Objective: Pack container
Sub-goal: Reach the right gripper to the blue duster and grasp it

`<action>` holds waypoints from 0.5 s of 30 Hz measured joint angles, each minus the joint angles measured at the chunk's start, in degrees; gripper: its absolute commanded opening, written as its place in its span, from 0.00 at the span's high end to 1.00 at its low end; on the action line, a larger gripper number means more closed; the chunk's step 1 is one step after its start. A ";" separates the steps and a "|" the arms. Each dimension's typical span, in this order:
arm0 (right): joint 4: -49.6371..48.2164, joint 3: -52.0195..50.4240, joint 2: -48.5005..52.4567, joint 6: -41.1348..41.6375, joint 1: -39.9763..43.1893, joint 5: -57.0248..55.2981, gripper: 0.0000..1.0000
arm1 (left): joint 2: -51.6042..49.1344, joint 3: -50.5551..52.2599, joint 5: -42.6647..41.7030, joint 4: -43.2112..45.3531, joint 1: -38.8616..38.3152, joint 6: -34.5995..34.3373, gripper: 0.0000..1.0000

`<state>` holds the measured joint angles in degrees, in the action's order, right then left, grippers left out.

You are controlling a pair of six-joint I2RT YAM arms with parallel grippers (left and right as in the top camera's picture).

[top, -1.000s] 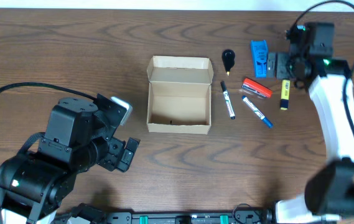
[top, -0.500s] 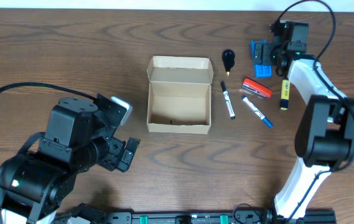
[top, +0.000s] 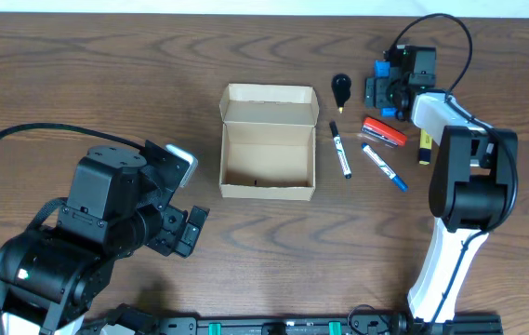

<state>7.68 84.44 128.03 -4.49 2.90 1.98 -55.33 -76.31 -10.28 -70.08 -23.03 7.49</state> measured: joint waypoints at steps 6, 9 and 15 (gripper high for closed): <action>0.31 0.04 0.00 0.70 -0.02 -0.04 0.38 | 0.00 0.00 0.00 0.00 0.00 0.00 0.05; 0.96 0.15 0.00 1.53 -0.04 0.04 0.50 | 0.00 0.00 0.00 0.00 0.00 0.00 0.05; 5.66 1.66 -0.79 2.03 -0.09 -0.50 0.57 | 0.00 0.00 0.00 0.00 0.00 0.00 0.05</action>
<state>13.34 86.11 127.24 -2.46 2.81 1.48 -55.33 -76.31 -10.28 -70.08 -23.03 7.49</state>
